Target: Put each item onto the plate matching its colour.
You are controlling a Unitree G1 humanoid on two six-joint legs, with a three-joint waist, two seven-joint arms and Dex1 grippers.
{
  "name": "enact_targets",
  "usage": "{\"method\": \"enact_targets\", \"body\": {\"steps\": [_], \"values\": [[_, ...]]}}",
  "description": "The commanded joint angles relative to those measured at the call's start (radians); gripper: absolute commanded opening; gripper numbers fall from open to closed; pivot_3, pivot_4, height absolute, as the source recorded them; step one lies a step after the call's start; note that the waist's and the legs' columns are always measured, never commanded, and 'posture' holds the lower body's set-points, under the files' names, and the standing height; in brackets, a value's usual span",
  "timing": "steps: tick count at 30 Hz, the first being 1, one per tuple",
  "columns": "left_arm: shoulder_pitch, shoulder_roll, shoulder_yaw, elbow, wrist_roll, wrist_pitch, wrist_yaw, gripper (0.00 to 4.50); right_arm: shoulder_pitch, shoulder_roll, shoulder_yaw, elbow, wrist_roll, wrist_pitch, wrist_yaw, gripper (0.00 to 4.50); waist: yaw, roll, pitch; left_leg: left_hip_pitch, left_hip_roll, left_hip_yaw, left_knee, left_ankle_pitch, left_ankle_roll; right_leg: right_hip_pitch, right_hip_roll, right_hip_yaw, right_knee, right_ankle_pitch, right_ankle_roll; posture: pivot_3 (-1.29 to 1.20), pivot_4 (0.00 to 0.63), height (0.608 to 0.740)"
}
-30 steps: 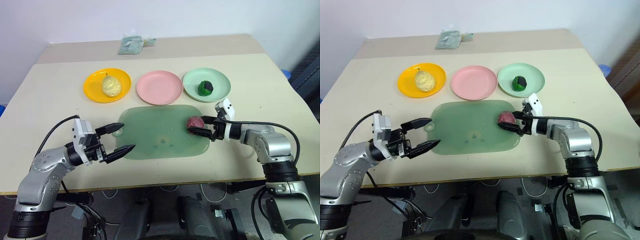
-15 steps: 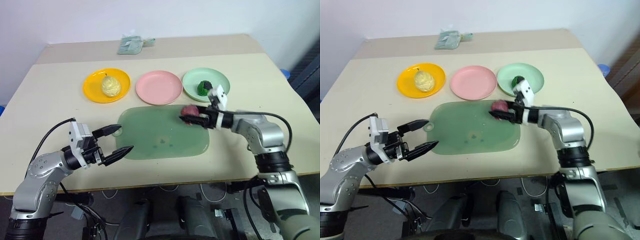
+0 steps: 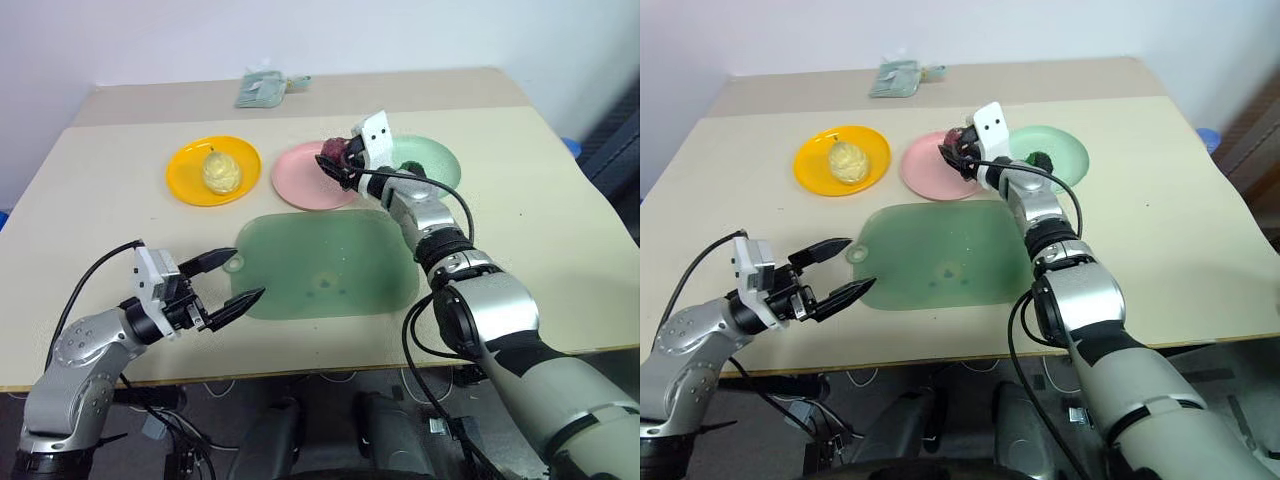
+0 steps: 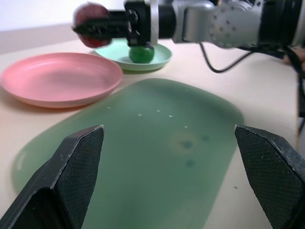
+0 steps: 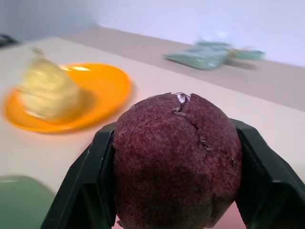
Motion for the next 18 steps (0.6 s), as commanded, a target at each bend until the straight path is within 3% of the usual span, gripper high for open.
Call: {"method": "enact_targets", "body": {"steps": [1,5,13,16,18], "values": [[0.020,-0.012,0.037,-0.058,0.021,-0.032,0.053,4.50,-0.060,0.023,-0.027,0.029,-0.028,-0.041,-0.068,4.36,-0.001,0.000,0.000,0.000,0.000,0.001,0.000,0.000,0.000,-0.001,0.000,0.001,0.002,0.000,0.000,0.00,0.150,0.740],[0.029,-0.023,0.041,-0.077,0.017,-0.019,0.101,4.50,-0.073,0.026,-0.032,0.028,-0.059,-0.101,-0.107,4.48,-0.001,0.000,0.000,0.000,0.001,0.004,0.000,-0.001,0.001,-0.004,0.001,0.004,0.006,0.000,0.000,0.00,0.150,0.740],[-0.020,-0.040,0.011,-0.059,0.008,-0.009,0.141,4.50,0.029,-0.044,-0.098,-0.160,0.027,-0.170,0.149,4.48,0.004,0.000,0.000,0.000,0.000,0.005,0.001,-0.001,0.002,-0.004,0.001,0.004,0.007,0.000,0.000,0.00,0.150,0.740],[-0.024,-0.042,-0.002,-0.048,0.016,-0.003,0.140,4.50,0.195,-0.094,-0.077,-0.444,0.072,-0.079,0.252,4.48,0.007,-0.001,-0.001,0.000,0.000,0.005,0.001,-0.002,0.002,-0.003,0.001,0.004,0.006,0.000,0.000,0.00,0.150,0.740],[-0.034,-0.042,-0.010,-0.033,0.034,-0.012,0.141,4.50,0.387,-0.165,-0.058,-0.760,0.101,0.059,0.291,4.48,0.011,-0.001,-0.001,0.000,0.001,0.005,0.002,-0.002,0.003,-0.003,0.001,0.005,0.006,0.000,0.000,0.00,0.150,0.740]]}}
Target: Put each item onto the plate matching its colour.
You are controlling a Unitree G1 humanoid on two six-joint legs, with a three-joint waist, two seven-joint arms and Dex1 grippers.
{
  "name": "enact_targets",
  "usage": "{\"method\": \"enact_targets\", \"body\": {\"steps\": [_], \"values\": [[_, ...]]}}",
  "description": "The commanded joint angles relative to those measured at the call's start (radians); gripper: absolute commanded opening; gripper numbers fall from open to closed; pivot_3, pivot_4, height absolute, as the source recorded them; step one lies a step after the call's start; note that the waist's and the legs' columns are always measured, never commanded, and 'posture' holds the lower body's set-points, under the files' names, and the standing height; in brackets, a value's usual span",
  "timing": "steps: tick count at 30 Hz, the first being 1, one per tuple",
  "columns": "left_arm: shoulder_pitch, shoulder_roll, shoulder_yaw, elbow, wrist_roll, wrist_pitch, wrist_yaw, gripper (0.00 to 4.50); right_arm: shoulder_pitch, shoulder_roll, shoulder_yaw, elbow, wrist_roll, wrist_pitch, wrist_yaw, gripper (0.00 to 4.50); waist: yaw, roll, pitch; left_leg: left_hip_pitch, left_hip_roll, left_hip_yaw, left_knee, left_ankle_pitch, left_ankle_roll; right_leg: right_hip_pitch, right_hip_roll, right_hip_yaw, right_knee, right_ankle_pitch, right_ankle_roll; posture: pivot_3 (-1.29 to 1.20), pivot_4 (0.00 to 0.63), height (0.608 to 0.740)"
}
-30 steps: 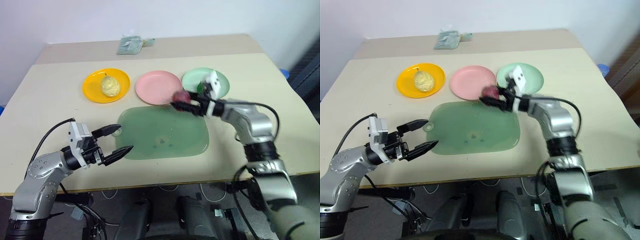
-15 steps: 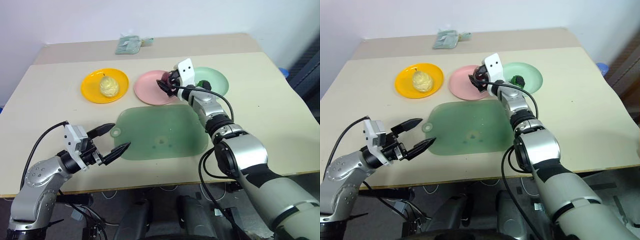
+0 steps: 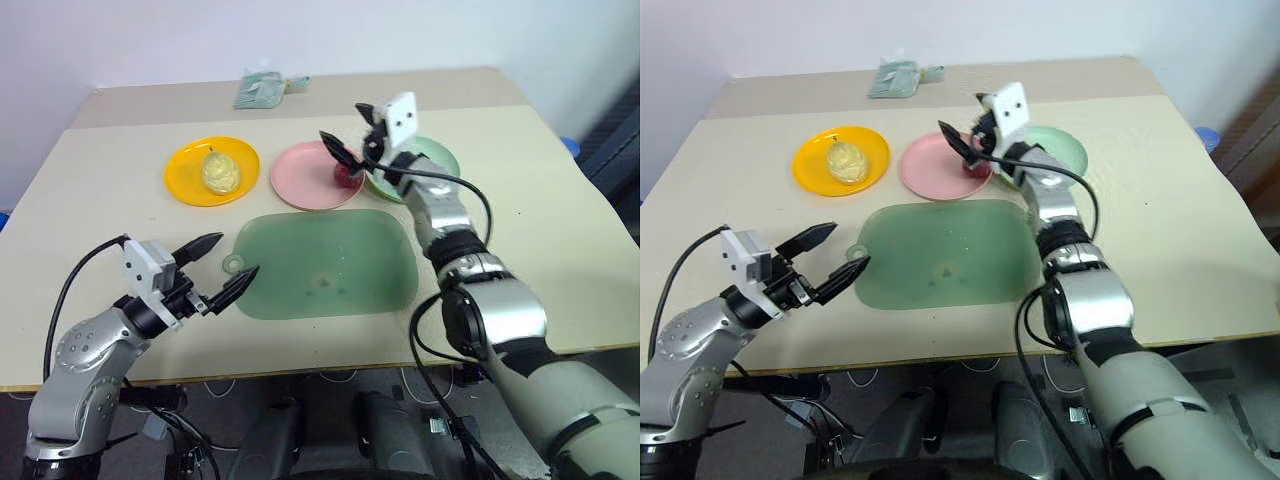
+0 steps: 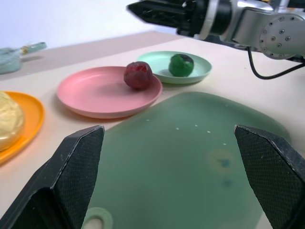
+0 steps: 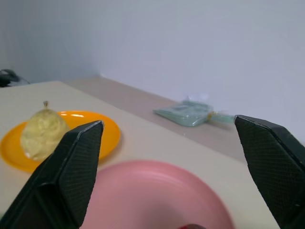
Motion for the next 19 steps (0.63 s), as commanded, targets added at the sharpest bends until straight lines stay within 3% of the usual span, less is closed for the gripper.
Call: {"method": "enact_targets", "body": {"steps": [1,5,9,19], "values": [[-0.019,0.005,-0.006,0.012,0.023,-0.023,-0.008,4.50,0.274,-0.109,0.016,-0.521,0.071,0.227,0.065,4.48,0.009,0.000,0.000,0.000,0.000,0.000,0.000,0.000,0.000,0.000,0.000,0.000,0.000,0.000,0.000,0.00,0.150,0.740],[-0.023,0.025,0.021,0.050,0.016,-0.025,-0.027,4.50,0.552,-0.235,-0.040,-0.980,0.150,0.538,-0.004,4.48,0.001,0.001,0.000,-0.001,0.000,0.001,0.000,0.000,0.001,-0.001,-0.001,0.002,0.000,0.000,0.000,0.00,0.150,0.740],[0.021,0.038,0.072,0.074,0.028,-0.053,-0.035,4.50,0.729,-0.309,-0.120,-1.205,0.204,0.696,-0.058,4.48,-0.004,0.001,0.000,0.001,0.006,0.006,0.000,-0.001,0.000,-0.001,0.001,0.005,-0.001,-0.001,-0.001,0.00,0.150,0.740],[0.042,0.051,0.085,0.131,0.052,-0.074,-0.056,4.50,0.907,-0.416,-0.227,-1.325,0.291,0.803,-0.040,4.48,0.025,0.000,-0.001,0.001,0.008,0.005,0.007,-0.004,0.002,0.007,0.002,0.001,-0.009,-0.003,-0.005,0.00,0.150,0.740]]}}
